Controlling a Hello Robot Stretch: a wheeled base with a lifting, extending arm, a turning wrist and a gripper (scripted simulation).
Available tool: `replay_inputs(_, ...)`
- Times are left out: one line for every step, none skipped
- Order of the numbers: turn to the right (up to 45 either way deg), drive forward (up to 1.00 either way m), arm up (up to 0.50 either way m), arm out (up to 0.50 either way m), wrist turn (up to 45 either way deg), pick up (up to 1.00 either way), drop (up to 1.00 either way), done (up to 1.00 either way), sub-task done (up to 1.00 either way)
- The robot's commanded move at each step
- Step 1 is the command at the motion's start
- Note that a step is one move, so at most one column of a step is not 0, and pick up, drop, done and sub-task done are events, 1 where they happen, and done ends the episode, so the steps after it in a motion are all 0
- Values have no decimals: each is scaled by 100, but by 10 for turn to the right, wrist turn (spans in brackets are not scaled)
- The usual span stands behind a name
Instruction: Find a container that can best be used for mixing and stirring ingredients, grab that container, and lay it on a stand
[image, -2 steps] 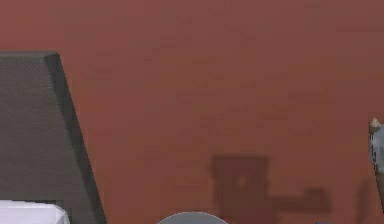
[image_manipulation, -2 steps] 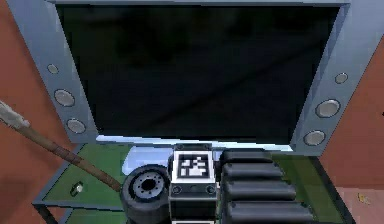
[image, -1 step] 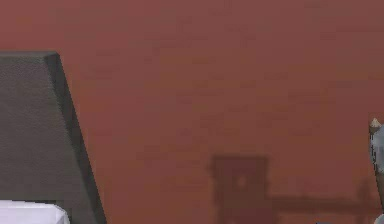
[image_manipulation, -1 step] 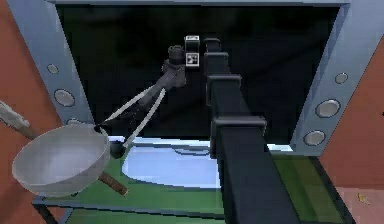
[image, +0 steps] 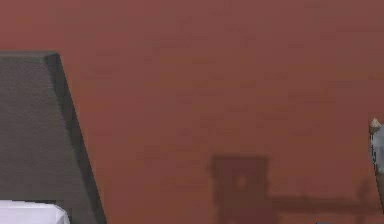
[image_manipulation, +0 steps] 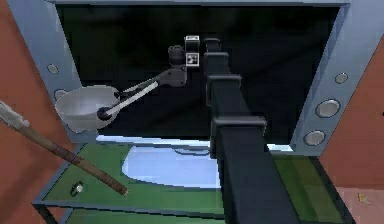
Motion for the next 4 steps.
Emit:
replay_inputs(0, 0, 0, 0, 450, 0, 0, 0, 0)
replay_inputs(0, 0, 0, 0, 450, 0, 0, 0, 0)
replay_inputs(0, 0, 0, 0, 0, 0, 100, 0, 0)
replay_inputs(0, 0, 0, -10, 0, 0, 0, 0, 0)
